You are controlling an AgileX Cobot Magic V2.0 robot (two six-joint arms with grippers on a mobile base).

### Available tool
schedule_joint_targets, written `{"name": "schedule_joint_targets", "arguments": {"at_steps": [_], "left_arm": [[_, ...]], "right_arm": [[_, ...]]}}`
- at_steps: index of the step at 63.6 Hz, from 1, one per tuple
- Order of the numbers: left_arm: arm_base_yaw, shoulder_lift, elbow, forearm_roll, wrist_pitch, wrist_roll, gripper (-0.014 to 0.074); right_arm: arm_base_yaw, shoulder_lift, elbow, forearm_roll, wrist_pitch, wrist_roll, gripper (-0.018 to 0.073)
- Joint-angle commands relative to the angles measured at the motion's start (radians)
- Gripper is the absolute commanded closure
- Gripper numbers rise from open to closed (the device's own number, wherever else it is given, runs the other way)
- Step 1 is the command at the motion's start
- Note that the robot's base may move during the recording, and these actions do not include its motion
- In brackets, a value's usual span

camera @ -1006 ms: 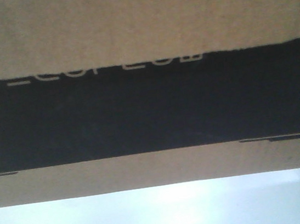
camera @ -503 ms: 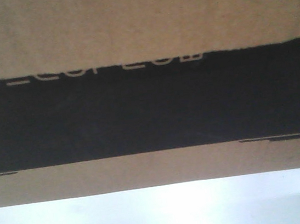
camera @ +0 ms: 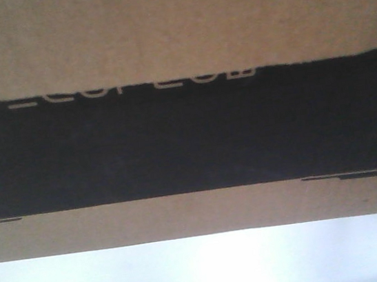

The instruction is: Grab box from left shelf to table start

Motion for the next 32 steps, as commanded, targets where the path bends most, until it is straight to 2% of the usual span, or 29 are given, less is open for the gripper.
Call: {"name": "schedule_joint_targets", "arguments": {"at_steps": [1,32], "left_arm": [[-0.006,-0.008,-0.038,-0.042,-0.165,-0.024,0.0612],[-0.006,-0.008,-0.038,-0.042,-0.165,-0.024,0.0612]], "right_arm": [[-0.006,0.001,-0.027,-0.043,-0.096,-0.008,0.0503],[-0.006,0.002,-0.027,-0.043,-0.095,-0.008,0.0503]]}}
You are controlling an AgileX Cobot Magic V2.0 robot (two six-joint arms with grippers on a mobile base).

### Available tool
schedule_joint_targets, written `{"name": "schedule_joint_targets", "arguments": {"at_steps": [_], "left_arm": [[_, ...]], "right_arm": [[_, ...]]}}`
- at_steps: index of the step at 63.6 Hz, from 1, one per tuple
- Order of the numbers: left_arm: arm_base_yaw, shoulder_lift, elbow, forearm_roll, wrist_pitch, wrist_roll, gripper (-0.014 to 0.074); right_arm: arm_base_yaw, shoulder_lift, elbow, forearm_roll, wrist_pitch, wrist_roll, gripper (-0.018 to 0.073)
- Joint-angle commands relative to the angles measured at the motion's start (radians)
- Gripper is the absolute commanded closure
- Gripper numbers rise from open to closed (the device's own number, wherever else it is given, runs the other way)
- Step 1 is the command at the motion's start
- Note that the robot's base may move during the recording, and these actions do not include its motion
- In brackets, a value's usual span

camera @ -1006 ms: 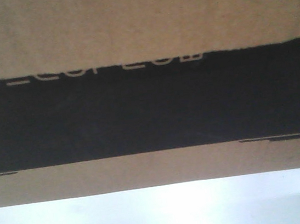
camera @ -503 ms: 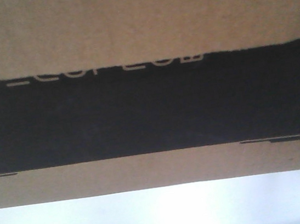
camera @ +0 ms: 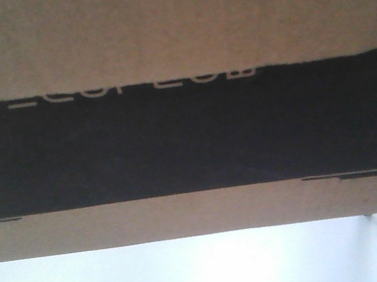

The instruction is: Grab box from left shelf to table start

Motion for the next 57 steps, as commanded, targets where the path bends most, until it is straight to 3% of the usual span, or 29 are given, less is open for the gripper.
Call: {"name": "schedule_joint_targets", "arguments": {"at_steps": [1,57], "left_arm": [[-0.006,-0.008,-0.038,-0.042,-0.163,-0.024,0.0612],[-0.006,0.018,-0.038,-0.042,-0.175,-0.024,0.0612]], "right_arm": [[-0.006,0.002,-0.027,-0.043,-0.095,-0.008,0.0503],[-0.006,0.005,-0.027,-0.043,-0.097,-0.008,0.0503]]}}
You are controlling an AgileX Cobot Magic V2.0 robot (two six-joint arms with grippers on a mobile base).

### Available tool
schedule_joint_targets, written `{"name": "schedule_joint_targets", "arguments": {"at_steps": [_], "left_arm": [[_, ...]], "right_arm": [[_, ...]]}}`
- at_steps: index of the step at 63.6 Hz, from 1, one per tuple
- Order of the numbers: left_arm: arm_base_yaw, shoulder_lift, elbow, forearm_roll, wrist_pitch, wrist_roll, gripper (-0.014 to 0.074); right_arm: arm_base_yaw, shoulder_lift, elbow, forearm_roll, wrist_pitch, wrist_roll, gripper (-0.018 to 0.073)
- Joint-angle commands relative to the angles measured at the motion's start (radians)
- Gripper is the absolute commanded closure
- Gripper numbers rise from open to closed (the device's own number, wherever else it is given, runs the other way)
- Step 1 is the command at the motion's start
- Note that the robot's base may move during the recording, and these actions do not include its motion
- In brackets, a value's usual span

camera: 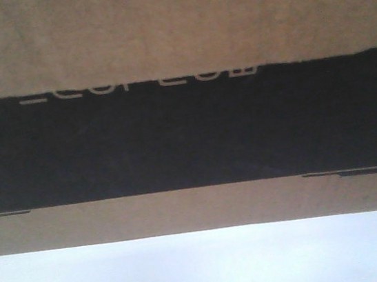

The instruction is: Grab box from left shelf to table start

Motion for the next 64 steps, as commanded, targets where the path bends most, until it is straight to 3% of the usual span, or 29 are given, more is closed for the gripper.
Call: {"name": "schedule_joint_targets", "arguments": {"at_steps": [1,29,64], "left_arm": [[-0.006,-0.006,-0.039,-0.042,-0.147,-0.026,0.0612],[-0.006,-0.006,-0.039,-0.046,-0.075,-0.026,0.0612],[-0.006,-0.006,-0.039,-0.041,-0.077,-0.026,0.0612]], "right_arm": [[-0.006,0.004,-0.027,-0.036,-0.097,-0.008,0.0503],[-0.006,0.004,-0.027,-0.036,-0.097,-0.008,0.0503],[-0.006,0.004,-0.027,-0.036,-0.097,-0.008,0.0503]]}}
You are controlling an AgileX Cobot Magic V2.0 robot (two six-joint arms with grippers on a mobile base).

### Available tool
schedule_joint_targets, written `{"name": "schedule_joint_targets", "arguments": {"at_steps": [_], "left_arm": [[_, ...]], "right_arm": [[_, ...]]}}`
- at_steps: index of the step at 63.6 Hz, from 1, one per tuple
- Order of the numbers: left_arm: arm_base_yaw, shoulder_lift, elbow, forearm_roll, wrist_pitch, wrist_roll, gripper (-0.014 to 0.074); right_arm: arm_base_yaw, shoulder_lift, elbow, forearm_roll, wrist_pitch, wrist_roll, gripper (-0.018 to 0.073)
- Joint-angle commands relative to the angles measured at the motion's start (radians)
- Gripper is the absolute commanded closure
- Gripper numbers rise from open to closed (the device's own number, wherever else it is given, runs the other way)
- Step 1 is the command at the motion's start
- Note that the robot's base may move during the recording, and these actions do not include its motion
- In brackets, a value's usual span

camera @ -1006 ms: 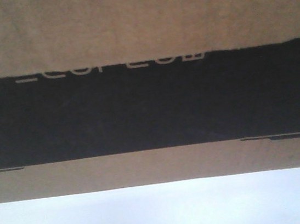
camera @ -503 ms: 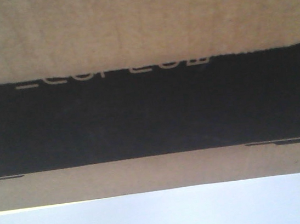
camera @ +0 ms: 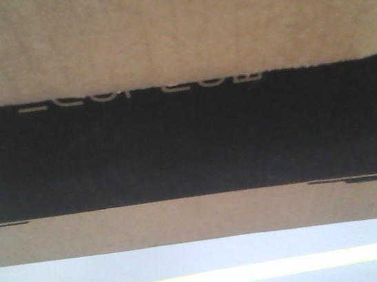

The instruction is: Grab box from left shelf to table start

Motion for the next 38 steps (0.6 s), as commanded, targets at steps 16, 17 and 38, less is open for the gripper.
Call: {"name": "schedule_joint_targets", "arguments": {"at_steps": [16,17,38], "left_arm": [[-0.006,-0.006,-0.039,-0.039,-0.102,-0.026,0.0612],[-0.006,-0.006,-0.039,-0.039,-0.102,-0.026,0.0612],[-0.006,-0.006,-0.039,-0.044,-0.104,-0.026,0.0612]], "right_arm": [[-0.006,0.002,-0.027,-0.036,-0.099,-0.008,0.0503],[-0.006,0.002,-0.027,-0.036,-0.099,-0.008,0.0503],[-0.006,0.002,-0.027,-0.036,-0.098,-0.008,0.0503]]}}
